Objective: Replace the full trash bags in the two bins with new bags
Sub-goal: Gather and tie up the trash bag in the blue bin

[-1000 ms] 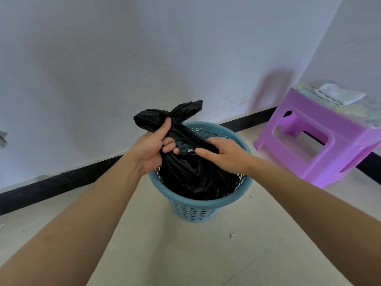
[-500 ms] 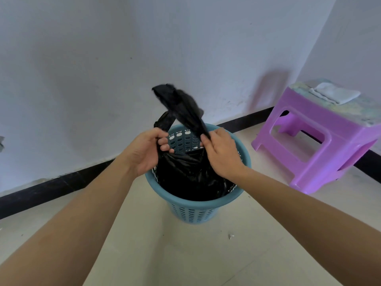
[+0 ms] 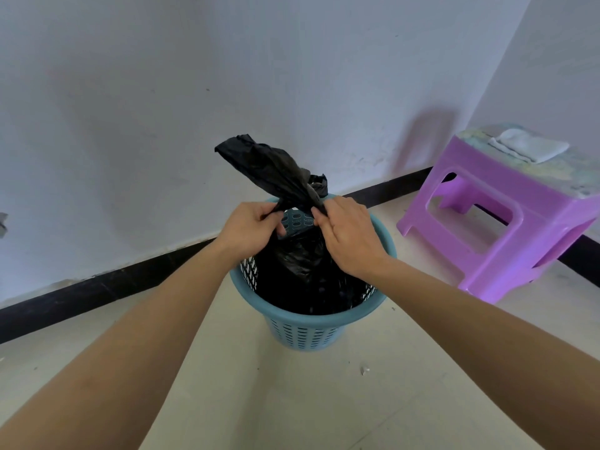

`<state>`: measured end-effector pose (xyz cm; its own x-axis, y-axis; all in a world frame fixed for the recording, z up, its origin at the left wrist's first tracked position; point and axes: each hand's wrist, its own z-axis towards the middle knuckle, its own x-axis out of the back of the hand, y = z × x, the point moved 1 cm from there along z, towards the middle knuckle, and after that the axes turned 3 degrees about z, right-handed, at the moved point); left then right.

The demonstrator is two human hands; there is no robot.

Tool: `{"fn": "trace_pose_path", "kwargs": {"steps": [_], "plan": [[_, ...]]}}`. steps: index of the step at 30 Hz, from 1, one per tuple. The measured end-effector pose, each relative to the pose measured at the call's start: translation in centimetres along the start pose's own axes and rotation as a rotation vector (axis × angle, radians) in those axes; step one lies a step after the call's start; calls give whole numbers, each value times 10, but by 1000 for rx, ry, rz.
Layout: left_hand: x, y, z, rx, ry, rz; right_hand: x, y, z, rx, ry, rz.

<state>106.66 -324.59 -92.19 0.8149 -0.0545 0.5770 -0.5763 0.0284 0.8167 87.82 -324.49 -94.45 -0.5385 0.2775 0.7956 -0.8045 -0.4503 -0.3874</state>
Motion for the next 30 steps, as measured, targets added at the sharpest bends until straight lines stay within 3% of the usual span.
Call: {"fn": "trace_pose_path", "kwargs": {"steps": [4, 9, 15, 18, 22, 24, 26, 30], "plan": [[-4, 0, -4, 78, -142, -314, 1, 2, 0, 105, 4, -172], [-7, -1, -13, 15, -428, -479, 3, 8, -2, 344, -14, -415], [-11, 4, -8, 93, -226, -700, 3, 6, -5, 518, -102, -474], [-8, -3, -5, 94, -271, -712, 5, 6, -2, 325, -260, -307], [-4, -6, -5, 94, -303, -731, 24, 5, 0, -244, -576, 293], [-5, -6, -5, 82, -305, -735, 30, 0, 3, -426, -547, 528], [-5, -4, -7, 81, -314, -713, 32, -2, 11, -553, -386, 711], [-5, -2, -7, 93, -361, -704, 33, -12, 24, -604, -141, 1041]]}}
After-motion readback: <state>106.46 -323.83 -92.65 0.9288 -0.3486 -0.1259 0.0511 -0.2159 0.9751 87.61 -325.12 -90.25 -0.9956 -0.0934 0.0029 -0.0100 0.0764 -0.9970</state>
